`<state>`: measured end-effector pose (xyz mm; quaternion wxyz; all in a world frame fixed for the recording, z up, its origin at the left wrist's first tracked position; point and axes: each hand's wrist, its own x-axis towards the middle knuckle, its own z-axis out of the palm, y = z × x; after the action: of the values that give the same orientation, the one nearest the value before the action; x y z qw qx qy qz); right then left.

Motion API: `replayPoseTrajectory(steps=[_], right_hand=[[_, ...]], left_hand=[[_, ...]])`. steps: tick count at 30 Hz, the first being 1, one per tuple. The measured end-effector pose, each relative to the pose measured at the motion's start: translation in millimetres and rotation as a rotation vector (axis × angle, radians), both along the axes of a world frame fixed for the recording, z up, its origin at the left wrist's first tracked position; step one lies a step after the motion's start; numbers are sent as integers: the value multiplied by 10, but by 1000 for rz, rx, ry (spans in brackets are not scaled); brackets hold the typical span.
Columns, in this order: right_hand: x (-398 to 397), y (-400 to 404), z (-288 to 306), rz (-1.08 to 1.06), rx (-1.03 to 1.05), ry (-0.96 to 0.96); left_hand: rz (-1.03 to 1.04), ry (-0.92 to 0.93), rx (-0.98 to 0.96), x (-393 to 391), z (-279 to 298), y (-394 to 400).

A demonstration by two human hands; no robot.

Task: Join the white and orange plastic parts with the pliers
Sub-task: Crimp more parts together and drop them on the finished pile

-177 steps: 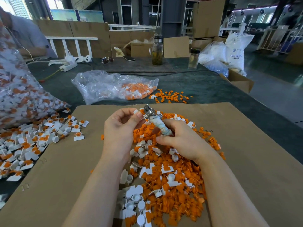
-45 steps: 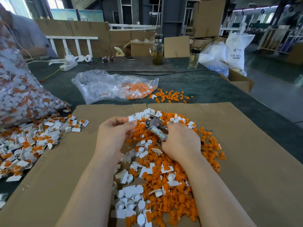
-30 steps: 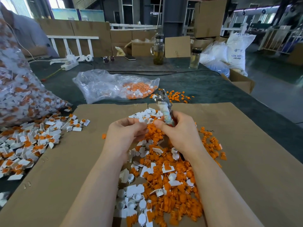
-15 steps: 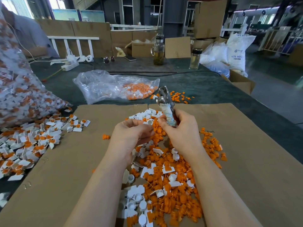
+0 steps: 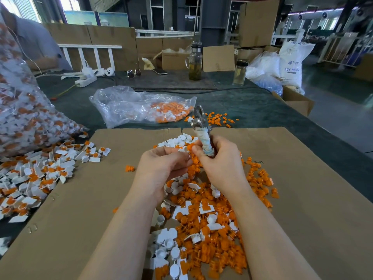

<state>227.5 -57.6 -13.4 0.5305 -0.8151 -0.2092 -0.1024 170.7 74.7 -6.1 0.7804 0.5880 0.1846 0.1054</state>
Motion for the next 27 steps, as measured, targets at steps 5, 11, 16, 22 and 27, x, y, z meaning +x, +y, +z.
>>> replayPoseTrajectory(steps=[5, 11, 16, 22, 27], right_hand=[[-22, 30, -5, -43, -62, -87], [-44, 47, -15, -72, -55, -129], [-54, 54, -16, -67, -39, -145], [-55, 45, 8, -62, -47, -155], [-36, 4, 37, -2, -96, -105]], left_hand=[[-5, -35, -37, -6, 21, -8], [5, -104, -26, -23, 34, -8], [33, -168, 106, -31, 45, -39], [101, -168, 246, -29, 42, -79], [136, -116, 328, -14, 30, -68]])
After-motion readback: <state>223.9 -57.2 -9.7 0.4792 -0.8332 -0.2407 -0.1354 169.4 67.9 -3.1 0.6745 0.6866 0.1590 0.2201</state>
